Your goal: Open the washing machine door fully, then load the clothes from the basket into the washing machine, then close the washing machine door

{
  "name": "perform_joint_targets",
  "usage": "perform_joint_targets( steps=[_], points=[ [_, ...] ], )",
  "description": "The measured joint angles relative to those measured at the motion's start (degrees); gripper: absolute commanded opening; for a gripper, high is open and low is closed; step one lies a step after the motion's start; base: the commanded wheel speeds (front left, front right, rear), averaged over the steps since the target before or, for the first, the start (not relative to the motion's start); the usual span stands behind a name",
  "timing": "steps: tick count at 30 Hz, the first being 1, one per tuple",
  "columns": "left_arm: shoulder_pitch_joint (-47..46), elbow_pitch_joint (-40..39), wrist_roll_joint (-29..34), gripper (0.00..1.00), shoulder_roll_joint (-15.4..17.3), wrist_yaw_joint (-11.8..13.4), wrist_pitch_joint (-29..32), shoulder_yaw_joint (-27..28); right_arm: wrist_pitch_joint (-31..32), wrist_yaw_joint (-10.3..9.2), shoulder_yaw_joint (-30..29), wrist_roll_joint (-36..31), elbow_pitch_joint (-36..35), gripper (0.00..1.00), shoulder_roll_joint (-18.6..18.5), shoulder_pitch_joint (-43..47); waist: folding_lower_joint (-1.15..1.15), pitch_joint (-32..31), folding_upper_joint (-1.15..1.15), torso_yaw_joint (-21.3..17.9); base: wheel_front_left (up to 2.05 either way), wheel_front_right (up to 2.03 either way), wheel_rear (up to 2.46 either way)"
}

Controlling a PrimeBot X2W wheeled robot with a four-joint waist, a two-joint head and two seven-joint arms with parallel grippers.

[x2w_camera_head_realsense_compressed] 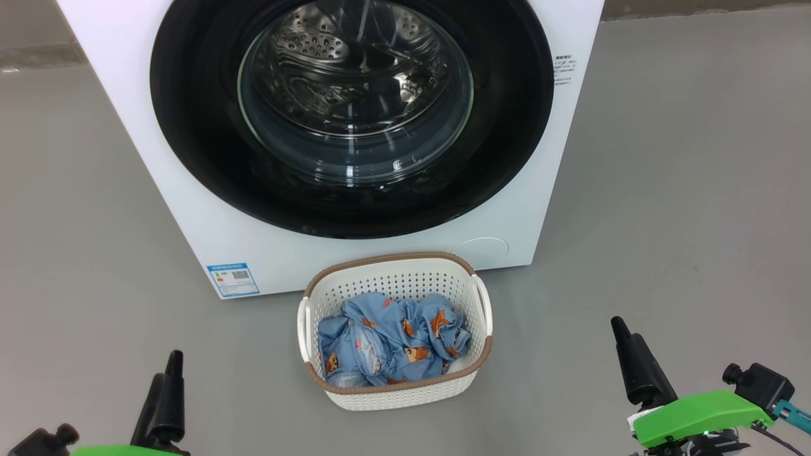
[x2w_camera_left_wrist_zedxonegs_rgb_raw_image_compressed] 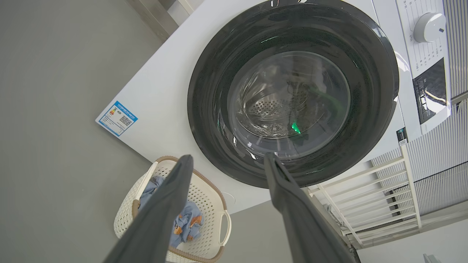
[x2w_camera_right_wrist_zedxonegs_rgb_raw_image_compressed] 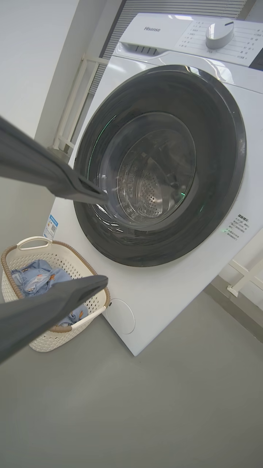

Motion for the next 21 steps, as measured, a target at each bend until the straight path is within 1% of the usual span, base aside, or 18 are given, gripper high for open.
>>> perform_joint_targets(
  steps=[21],
  points=[
    [0.0,-0.2,13.9,1.0,1.9,0.0,-3.3,-1.5,-3.2,0.0,0.4,-18.1,0.0,1.0,0.0,-1.1,0.0,-0.4,0.0,-0.4,0.0,0.0,0.0]
  ],
)
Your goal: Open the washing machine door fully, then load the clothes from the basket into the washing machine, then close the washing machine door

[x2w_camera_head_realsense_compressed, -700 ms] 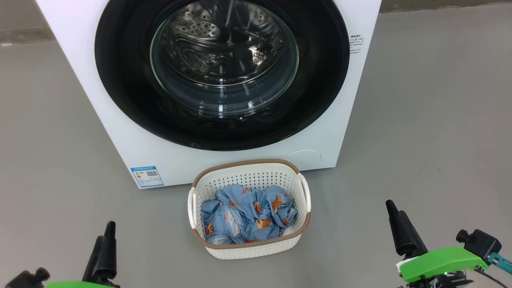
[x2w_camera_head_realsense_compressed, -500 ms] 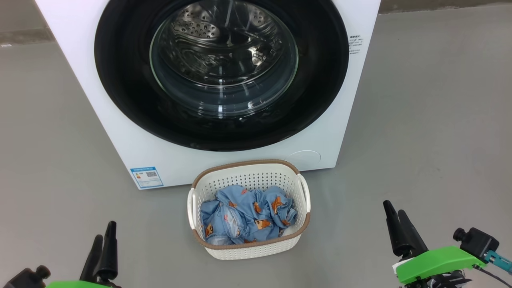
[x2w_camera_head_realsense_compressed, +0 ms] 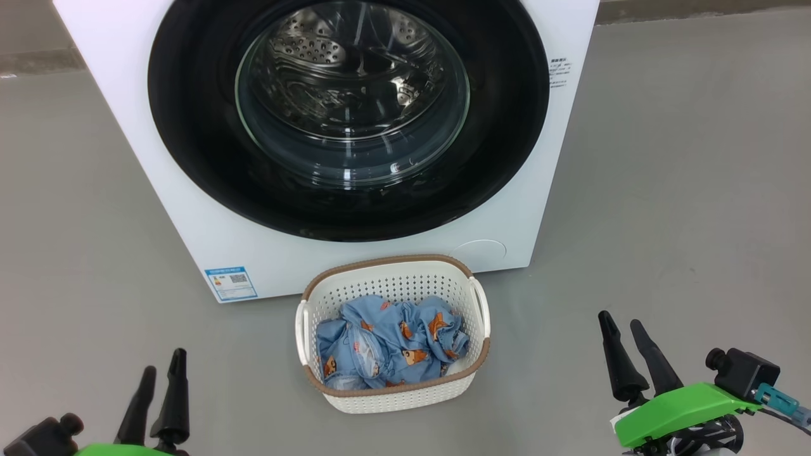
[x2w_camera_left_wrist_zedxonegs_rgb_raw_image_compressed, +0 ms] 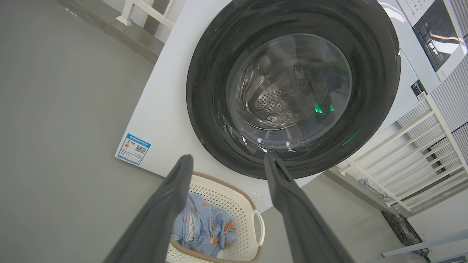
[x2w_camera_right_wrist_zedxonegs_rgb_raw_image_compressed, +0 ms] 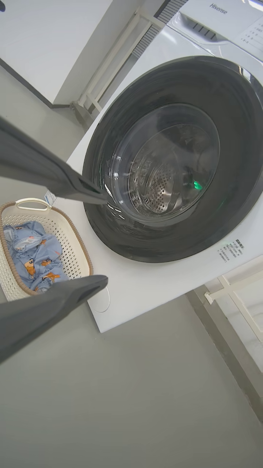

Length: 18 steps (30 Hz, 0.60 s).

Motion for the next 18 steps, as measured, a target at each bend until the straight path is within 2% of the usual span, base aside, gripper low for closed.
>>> perform_joint_targets(
  steps=[18],
  points=[
    [0.0,-1.4,10.3,1.0,1.3,0.0,-3.0,-0.1,-3.1,0.0,0.1,-12.7,-0.3,1.0,0.3,-0.3,0.0,0.0,0.0,-0.2,0.0,0.0,0.0]
  ],
)
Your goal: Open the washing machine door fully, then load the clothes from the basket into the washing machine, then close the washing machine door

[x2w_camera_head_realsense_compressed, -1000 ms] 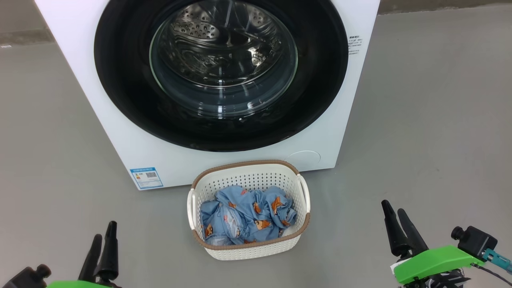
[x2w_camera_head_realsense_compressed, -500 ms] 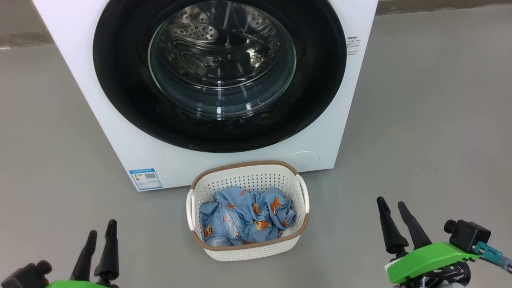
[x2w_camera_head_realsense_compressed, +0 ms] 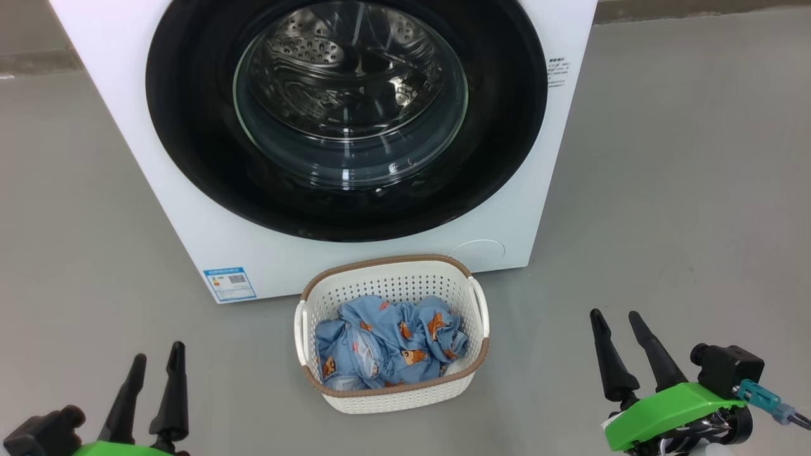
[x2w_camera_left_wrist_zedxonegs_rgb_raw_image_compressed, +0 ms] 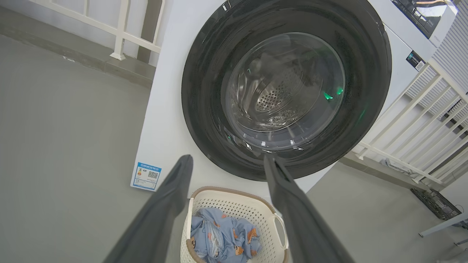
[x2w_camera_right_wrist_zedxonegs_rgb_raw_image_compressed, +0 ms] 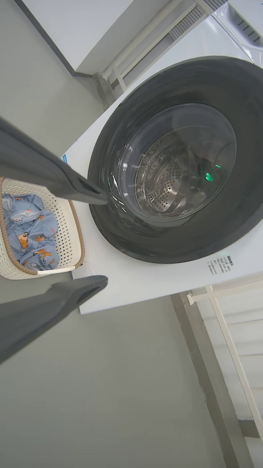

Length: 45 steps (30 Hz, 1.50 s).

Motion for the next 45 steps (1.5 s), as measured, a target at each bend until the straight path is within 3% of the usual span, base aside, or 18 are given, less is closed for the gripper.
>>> perform_joint_targets(
  steps=[30,45],
  points=[
    [0.0,0.5,15.1,1.0,2.8,-0.1,-5.1,-1.3,-4.8,0.0,1.4,-19.2,-0.4,1.0,0.0,-2.2,0.0,0.2,0.0,-0.1,0.0,0.0,0.0],
    [0.0,3.8,19.2,1.0,0.7,-0.1,-5.2,3.9,-4.8,0.0,-2.2,-19.7,0.7,1.0,-0.1,-2.4,0.0,0.1,0.0,-0.1,0.0,0.0,0.0]
  ],
)
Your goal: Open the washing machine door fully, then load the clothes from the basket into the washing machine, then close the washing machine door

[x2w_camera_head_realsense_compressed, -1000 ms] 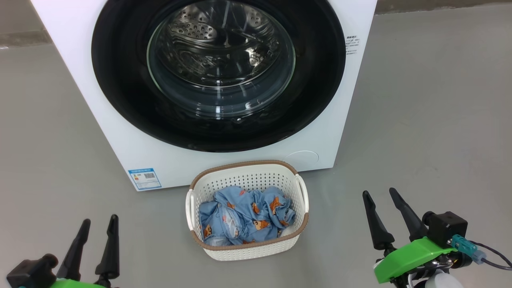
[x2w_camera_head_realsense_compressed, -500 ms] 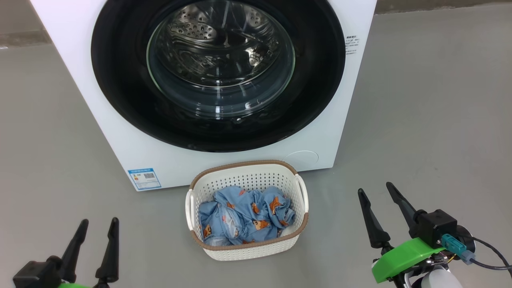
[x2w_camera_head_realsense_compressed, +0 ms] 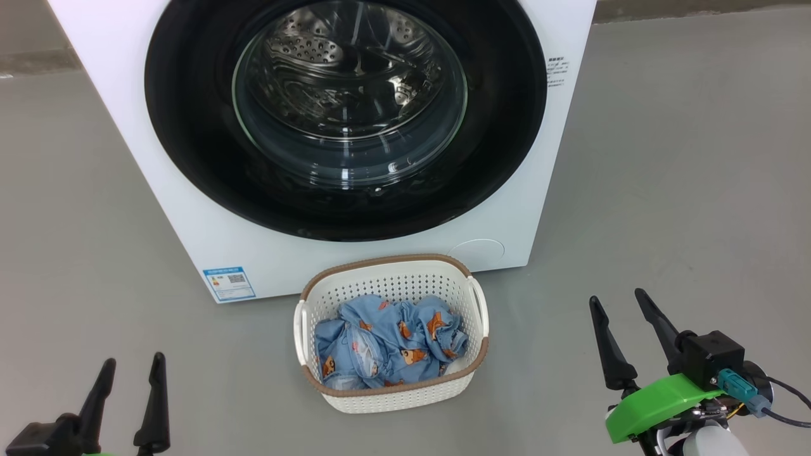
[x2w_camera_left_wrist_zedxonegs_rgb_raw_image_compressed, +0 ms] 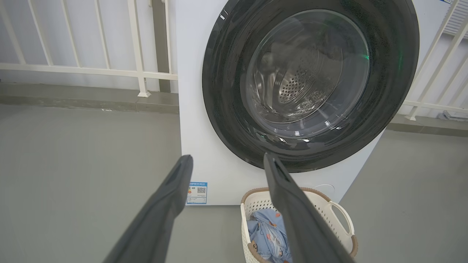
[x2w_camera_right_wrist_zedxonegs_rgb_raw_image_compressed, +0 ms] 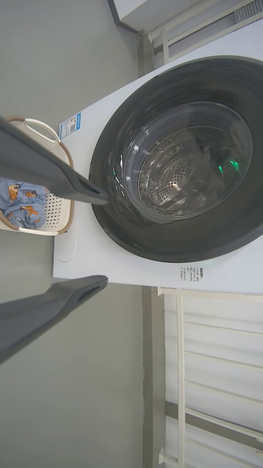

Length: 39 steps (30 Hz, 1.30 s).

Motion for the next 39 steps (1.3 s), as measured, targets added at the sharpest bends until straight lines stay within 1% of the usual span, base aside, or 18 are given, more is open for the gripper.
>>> perform_joint_targets(
  steps=[10,18,25,32,39],
  points=[
    [0.0,0.7,1.1,1.0,-1.4,0.0,0.0,2.0,0.0,0.0,-0.2,-0.7,0.6,1.0,0.0,0.0,0.0,0.0,0.0,0.1,0.0,0.0,0.0],
    [0.0,0.7,1.1,1.0,-1.4,0.0,0.0,1.7,0.0,0.0,-0.2,-0.6,0.7,1.0,0.0,-0.3,0.0,-0.1,0.0,0.1,0.0,0.0,0.0],
    [-0.1,0.7,1.2,1.0,-0.8,0.0,0.0,1.0,0.0,0.0,-0.2,-0.6,0.3,1.0,0.0,-0.3,0.0,0.0,0.0,0.2,0.08,0.08,-0.16],
    [-0.1,0.6,1.2,1.0,-0.6,0.0,0.0,0.7,0.0,0.0,-0.2,-0.6,0.0,1.0,0.1,-0.3,0.0,0.1,0.0,0.4,0.57,0.57,-1.14],
    [-0.1,0.6,1.2,1.0,-0.6,0.0,0.0,0.7,0.0,0.0,-0.2,-0.6,-0.1,1.0,0.1,-0.3,0.0,0.3,0.0,0.4,1.1,1.1,-2.19]
  ],
)
